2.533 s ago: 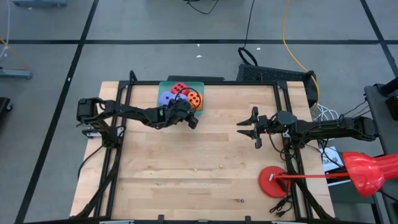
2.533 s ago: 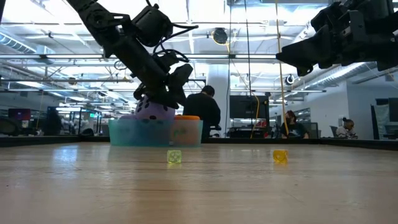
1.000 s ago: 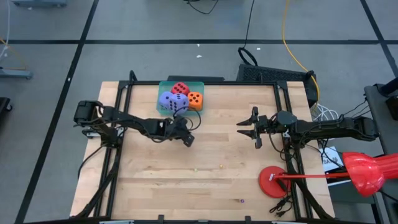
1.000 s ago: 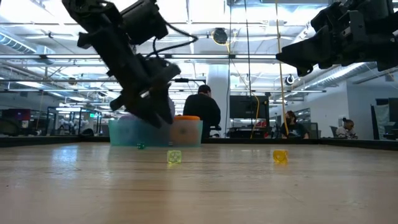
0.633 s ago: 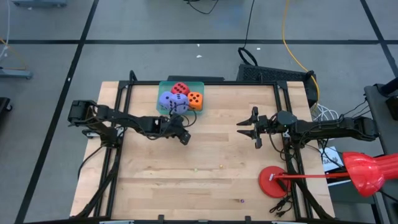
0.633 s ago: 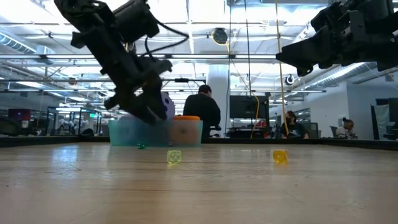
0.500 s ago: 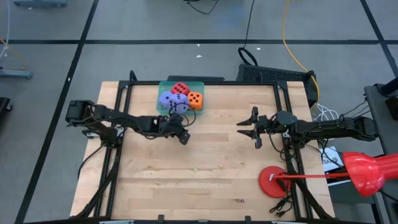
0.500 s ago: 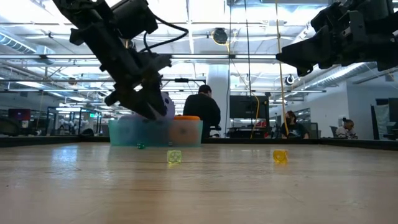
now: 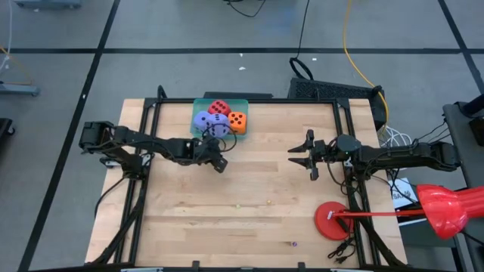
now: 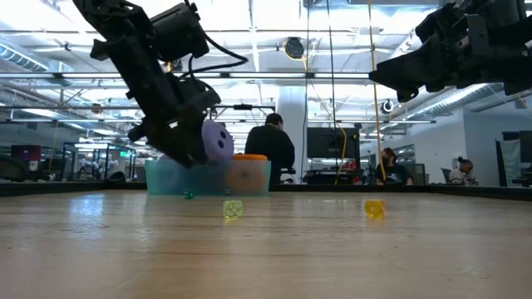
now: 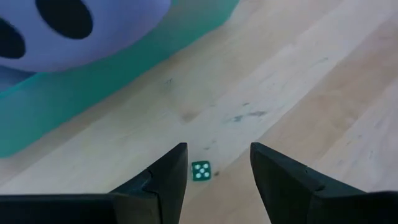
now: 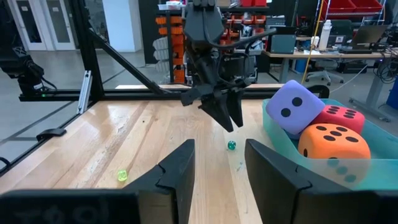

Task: Pick & Place Dice
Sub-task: Put the small green dice into the green bin

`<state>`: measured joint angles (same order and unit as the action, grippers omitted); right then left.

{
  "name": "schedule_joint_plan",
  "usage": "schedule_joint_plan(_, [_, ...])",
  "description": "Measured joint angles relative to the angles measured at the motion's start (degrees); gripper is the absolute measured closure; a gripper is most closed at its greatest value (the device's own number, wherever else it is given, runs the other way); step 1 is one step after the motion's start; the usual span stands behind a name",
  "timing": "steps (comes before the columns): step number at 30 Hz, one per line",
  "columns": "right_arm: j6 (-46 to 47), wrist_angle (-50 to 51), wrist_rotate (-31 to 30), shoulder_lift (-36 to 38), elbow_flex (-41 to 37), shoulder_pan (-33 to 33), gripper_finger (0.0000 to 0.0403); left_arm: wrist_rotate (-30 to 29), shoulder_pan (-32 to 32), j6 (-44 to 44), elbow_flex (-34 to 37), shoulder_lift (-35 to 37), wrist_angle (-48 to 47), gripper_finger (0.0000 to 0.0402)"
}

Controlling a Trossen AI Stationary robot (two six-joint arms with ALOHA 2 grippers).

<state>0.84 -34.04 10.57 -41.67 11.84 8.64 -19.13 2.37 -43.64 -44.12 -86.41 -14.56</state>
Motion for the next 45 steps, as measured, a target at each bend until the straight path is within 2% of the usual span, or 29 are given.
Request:
schedule_joint_plan(11, [0.00,-0.02,0.02,0.00,0.00,-0.02,0.0273,-0.45,-0.08,-0.03,0.03,-2.19,-1.98,0.0215])
schedule_joint_plan(45, [0.00,-0.37,0.00,-0.11,0.00,-0.02,0.0273,-1.53,-0.58,-2.19,-0.02,-6.26,-0.26,0.0215])
